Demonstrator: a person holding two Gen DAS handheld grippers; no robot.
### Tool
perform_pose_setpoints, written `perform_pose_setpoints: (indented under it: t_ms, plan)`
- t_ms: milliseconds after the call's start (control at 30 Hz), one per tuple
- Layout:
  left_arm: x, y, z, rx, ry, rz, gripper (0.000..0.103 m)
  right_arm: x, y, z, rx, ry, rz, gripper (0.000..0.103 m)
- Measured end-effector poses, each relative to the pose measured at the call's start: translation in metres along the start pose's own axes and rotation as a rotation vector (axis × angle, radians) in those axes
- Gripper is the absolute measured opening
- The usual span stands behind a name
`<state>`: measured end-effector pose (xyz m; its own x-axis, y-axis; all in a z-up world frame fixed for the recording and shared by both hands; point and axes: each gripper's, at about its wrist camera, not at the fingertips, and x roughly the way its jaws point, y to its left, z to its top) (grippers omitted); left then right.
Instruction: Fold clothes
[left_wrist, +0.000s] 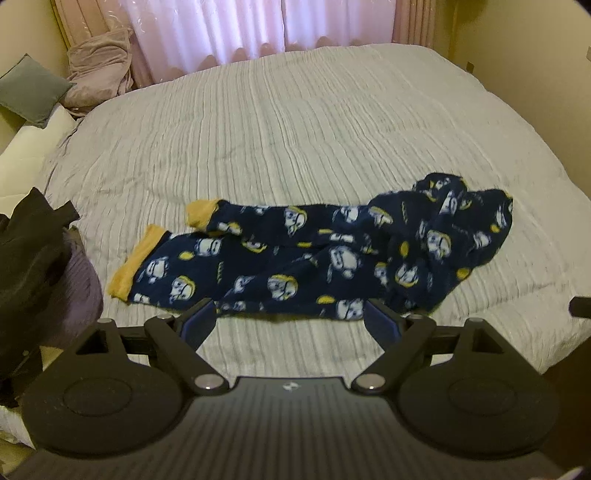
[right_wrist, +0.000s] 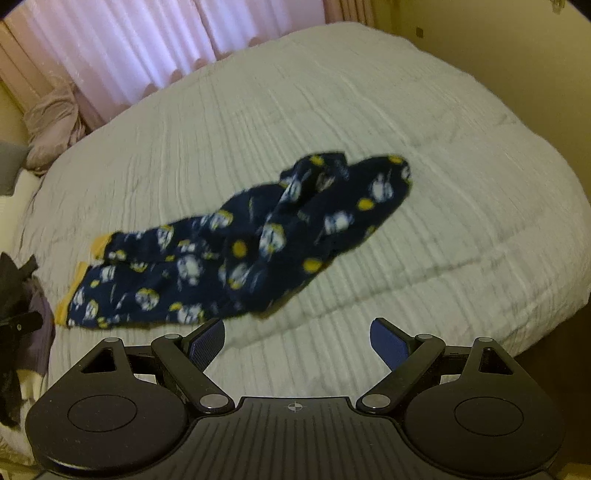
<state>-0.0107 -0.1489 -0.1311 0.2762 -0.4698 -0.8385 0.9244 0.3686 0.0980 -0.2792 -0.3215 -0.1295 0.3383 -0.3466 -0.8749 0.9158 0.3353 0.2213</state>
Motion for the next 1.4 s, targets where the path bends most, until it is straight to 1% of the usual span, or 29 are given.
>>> perform_pose_setpoints:
  t_ms: [200, 333, 533, 700, 867, 1033, 1233, 1400]
  plan:
    - [0.0, 0.019, -0.026, 0.016, 0.016, 0.013, 0.085, 0.006, 0.01, -0.04, 0.035, 0.051, -0.035, 0.089]
    - [-0.002, 0.028, -0.035, 0.008, 0.029, 0.013, 0.085, 0.009, 0.014, -0.054, 0.048, 0.076, -0.046, 0.089]
    - [0.0, 0.036, -0.034, 0.003, 0.027, 0.013, 0.085, 0.007, 0.019, -0.052, 0.04, 0.052, -0.055, 0.089]
    - [0.008, 0.032, -0.028, 0.007, 0.04, 0.018, 0.085, 0.013, 0.015, -0.048, 0.049, 0.064, -0.061, 0.089]
    - [0.024, 0.022, -0.018, -0.002, 0.064, 0.032, 0.085, 0.021, 0.001, -0.035, 0.046, 0.081, -0.068, 0.089]
    - [0.043, 0.006, -0.003, -0.021, 0.09, 0.062, 0.085, 0.029, -0.027, -0.013, 0.056, 0.093, -0.075, 0.089]
    - [0.064, -0.022, 0.028, -0.071, 0.096, 0.114, 0.085, 0.044, -0.077, 0.034, 0.057, 0.101, -0.084, 0.089]
    - [0.076, -0.049, 0.046, -0.136, 0.104, 0.149, 0.085, 0.066, -0.104, 0.075, -0.006, 0.124, -0.086, 0.089]
